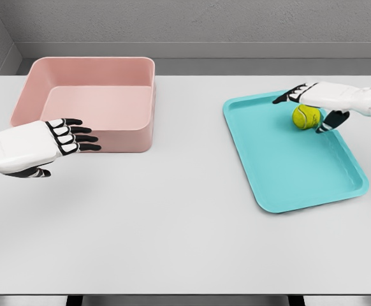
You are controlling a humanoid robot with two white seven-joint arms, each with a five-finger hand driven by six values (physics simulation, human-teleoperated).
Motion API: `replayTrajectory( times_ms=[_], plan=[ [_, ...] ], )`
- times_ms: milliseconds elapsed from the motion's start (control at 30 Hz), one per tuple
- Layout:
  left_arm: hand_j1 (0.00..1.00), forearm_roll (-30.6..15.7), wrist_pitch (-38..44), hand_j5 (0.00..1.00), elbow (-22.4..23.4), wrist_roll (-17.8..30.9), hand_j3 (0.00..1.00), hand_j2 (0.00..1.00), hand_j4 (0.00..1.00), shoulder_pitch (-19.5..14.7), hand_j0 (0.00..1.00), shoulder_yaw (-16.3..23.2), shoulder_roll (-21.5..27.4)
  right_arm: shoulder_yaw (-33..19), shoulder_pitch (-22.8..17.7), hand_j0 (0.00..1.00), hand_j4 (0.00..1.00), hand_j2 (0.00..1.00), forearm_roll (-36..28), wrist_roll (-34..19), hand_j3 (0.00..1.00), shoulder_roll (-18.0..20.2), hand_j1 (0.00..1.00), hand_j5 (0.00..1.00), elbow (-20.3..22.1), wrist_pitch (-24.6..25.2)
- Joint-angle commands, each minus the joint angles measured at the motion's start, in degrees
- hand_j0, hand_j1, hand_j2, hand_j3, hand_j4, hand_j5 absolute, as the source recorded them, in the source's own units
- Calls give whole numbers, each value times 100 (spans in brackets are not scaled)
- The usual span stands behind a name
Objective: Put the tennis from the blue tray into the pink basket with both arms
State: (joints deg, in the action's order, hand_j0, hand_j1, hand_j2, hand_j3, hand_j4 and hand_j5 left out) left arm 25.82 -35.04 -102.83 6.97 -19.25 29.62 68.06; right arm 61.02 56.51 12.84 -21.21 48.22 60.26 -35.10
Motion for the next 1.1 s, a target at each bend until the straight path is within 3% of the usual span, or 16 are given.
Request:
replayTrajectory(
  times_ms=[0, 100, 667, 833, 1067],
  plan=[
    [100, -42, 4, 100, 0, -3, 100, 100, 100, 9, 100, -1, 6, 6, 0, 99, 99, 99, -9, 3, 99, -137, 99, 99, -304, 10],
    [100, -33, 4, 100, 0, -3, 100, 100, 100, 9, 100, -1, -3, -3, 0, 98, 98, 98, 131, 12, 98, -463, 98, 98, -761, 10],
    [100, -33, 4, 100, 0, -3, 100, 100, 100, 18, 100, -1, 6, -73, 158, 97, 97, 97, 738, 47, 97, -1034, 97, 97, -1763, 10],
    [100, -33, 4, 100, 0, -3, 100, 100, 100, 26, 100, -1, 6, -73, 158, 96, 96, 96, 791, 56, 96, -1052, 96, 96, -1825, 10],
    [100, -33, 4, 100, 0, -3, 100, 100, 100, 18, 100, -1, -3, -73, 158, 88, 88, 88, 905, 47, 88, -1104, 88, 88, -1851, 10]
  ],
)
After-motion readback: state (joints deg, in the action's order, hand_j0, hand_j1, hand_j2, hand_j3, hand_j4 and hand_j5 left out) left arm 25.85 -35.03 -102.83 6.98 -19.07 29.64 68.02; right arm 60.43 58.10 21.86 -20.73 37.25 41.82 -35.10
